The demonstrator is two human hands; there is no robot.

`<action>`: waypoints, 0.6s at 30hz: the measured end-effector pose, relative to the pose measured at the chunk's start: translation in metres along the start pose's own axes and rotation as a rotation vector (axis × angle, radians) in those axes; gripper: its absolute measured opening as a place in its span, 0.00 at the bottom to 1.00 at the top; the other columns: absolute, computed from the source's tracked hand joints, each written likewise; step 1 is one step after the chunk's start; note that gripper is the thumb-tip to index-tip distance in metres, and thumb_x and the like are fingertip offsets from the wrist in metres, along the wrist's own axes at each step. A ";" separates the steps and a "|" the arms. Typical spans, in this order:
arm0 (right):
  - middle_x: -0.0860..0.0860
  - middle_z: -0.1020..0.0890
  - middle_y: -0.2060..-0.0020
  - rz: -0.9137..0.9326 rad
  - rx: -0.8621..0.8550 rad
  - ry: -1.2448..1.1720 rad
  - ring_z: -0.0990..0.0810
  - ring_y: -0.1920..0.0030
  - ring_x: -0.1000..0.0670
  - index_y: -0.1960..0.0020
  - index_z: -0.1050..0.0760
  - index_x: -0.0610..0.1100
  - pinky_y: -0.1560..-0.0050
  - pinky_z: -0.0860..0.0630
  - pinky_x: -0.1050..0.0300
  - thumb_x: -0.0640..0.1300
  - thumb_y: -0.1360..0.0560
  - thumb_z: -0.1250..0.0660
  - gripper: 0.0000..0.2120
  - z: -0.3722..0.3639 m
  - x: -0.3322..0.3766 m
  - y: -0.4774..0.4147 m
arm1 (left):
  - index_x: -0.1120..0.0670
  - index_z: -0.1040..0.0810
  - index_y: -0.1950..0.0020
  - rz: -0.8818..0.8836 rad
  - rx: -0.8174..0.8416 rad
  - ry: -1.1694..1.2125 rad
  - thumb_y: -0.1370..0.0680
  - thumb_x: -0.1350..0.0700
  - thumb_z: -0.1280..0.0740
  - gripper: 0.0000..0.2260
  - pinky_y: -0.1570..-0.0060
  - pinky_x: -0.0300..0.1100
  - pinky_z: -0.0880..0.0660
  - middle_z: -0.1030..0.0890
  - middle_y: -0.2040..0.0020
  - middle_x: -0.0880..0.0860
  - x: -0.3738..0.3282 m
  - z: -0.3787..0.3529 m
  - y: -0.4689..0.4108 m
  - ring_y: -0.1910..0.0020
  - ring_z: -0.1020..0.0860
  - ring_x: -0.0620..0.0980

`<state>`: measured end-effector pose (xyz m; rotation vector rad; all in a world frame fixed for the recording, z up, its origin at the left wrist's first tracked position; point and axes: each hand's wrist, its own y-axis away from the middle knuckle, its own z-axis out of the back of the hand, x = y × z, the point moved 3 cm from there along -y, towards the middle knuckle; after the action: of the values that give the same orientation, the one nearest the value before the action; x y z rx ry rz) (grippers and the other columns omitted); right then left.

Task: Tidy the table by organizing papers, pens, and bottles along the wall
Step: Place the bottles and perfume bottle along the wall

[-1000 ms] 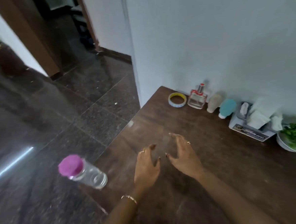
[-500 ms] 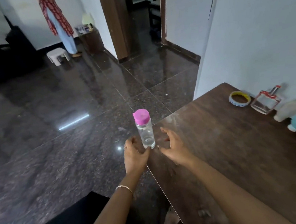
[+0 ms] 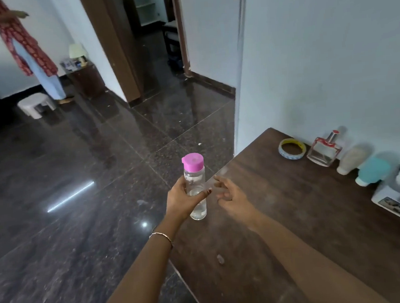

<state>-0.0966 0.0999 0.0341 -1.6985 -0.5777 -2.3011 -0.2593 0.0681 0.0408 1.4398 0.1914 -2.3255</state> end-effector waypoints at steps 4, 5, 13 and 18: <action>0.52 0.26 0.39 -0.069 -0.147 -0.043 0.22 0.43 0.51 0.30 0.33 0.50 0.58 0.25 0.68 0.32 0.25 0.39 0.26 0.046 -0.013 -0.018 | 0.48 0.23 0.47 -0.072 0.116 0.020 0.35 0.46 0.21 0.21 0.50 0.39 0.24 0.18 0.52 0.43 -0.039 -0.045 -0.047 0.52 0.20 0.42; 0.52 0.25 0.39 -0.086 -0.186 -0.052 0.22 0.43 0.51 0.31 0.33 0.50 0.56 0.25 0.66 0.32 0.25 0.38 0.25 0.060 -0.017 -0.020 | 0.48 0.23 0.47 -0.093 0.140 0.016 0.35 0.45 0.21 0.20 0.51 0.38 0.24 0.18 0.53 0.43 -0.049 -0.059 -0.058 0.53 0.20 0.41; 0.49 0.24 0.38 -0.235 -0.448 -0.004 0.24 0.44 0.53 0.33 0.31 0.44 0.44 0.27 0.60 0.34 0.24 0.35 0.20 0.164 -0.059 -0.023 | 0.49 0.22 0.48 -0.190 0.291 0.024 0.35 0.47 0.21 0.20 0.47 0.42 0.22 0.17 0.53 0.47 -0.116 -0.157 -0.142 0.52 0.18 0.46; 0.52 0.25 0.37 -0.307 -0.478 0.125 0.26 0.42 0.56 0.31 0.31 0.46 0.41 0.28 0.61 0.38 0.24 0.34 0.22 0.199 -0.081 -0.023 | 0.52 0.22 0.45 -0.218 0.315 -0.020 0.35 0.45 0.22 0.24 0.45 0.46 0.22 0.17 0.50 0.47 -0.143 -0.209 -0.188 0.50 0.19 0.48</action>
<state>0.0909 0.2036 0.0037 -1.7310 -0.2911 -2.9277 -0.1050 0.3433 0.0538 1.6097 -0.0286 -2.6397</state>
